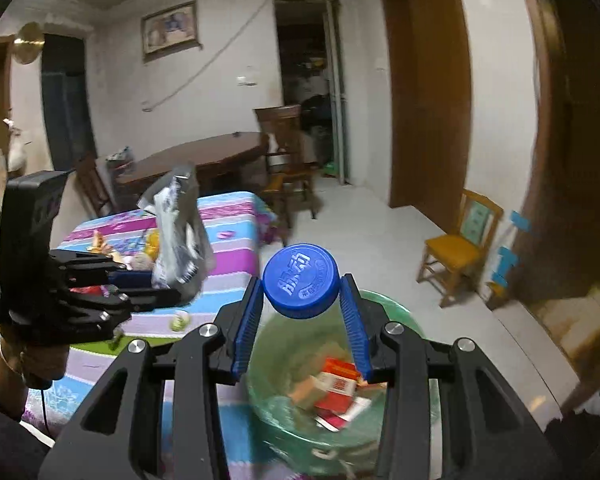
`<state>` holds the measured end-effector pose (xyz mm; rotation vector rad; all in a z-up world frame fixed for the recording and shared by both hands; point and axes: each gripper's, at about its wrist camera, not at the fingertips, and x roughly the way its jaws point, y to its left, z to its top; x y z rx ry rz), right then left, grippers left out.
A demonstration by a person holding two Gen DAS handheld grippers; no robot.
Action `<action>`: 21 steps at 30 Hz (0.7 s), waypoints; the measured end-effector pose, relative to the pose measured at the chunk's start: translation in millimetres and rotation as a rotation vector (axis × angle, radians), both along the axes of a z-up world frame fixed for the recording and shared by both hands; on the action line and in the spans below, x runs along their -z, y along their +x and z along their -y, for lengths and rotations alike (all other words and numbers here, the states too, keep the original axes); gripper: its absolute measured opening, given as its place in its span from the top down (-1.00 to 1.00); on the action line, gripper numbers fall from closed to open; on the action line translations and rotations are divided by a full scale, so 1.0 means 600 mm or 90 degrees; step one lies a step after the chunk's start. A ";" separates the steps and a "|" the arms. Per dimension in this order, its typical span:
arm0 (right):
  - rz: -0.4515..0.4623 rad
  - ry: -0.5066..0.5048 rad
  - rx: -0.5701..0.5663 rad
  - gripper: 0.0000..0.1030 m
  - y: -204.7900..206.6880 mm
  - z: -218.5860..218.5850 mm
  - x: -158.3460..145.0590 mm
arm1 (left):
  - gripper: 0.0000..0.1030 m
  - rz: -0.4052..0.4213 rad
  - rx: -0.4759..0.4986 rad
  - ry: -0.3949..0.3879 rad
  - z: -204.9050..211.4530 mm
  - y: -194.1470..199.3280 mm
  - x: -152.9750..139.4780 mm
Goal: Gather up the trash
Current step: 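Carry the white wrapper and blue cap over the green bin with both grippers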
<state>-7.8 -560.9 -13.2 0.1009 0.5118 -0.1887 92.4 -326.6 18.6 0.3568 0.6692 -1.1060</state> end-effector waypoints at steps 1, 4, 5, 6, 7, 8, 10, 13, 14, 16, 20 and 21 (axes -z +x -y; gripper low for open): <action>-0.004 0.000 0.011 0.26 -0.002 0.009 0.002 | 0.46 0.004 0.016 0.006 0.019 -0.004 0.005; -0.013 0.000 0.038 0.26 -0.006 0.033 0.007 | 0.46 0.002 0.054 0.020 0.064 -0.006 0.024; -0.014 0.004 0.042 0.26 -0.008 0.036 0.010 | 0.46 0.001 0.060 0.024 0.076 -0.004 0.029; -0.016 0.007 0.048 0.26 -0.011 0.042 0.012 | 0.46 -0.001 0.065 0.031 0.096 0.000 0.039; -0.017 0.008 0.052 0.26 -0.011 0.047 0.015 | 0.46 -0.002 0.068 0.036 0.108 0.003 0.045; -0.019 0.009 0.057 0.26 -0.011 0.053 0.019 | 0.46 -0.005 0.069 0.039 0.115 0.008 0.051; -0.023 0.012 0.064 0.26 -0.015 0.062 0.025 | 0.46 -0.017 0.075 0.045 0.128 0.016 0.063; -0.031 0.016 0.072 0.26 -0.012 0.073 0.035 | 0.46 -0.024 0.085 0.052 0.136 0.022 0.079; -0.033 0.017 0.074 0.26 -0.013 0.075 0.037 | 0.46 -0.023 0.088 0.053 0.139 0.023 0.082; -0.037 0.017 0.077 0.26 -0.013 0.078 0.041 | 0.46 -0.025 0.096 0.055 0.139 0.026 0.087; -0.043 0.021 0.078 0.26 -0.017 0.081 0.044 | 0.46 -0.024 0.104 0.058 0.138 0.032 0.093; -0.044 0.020 0.078 0.26 -0.016 0.082 0.044 | 0.46 -0.022 0.104 0.060 0.138 0.031 0.093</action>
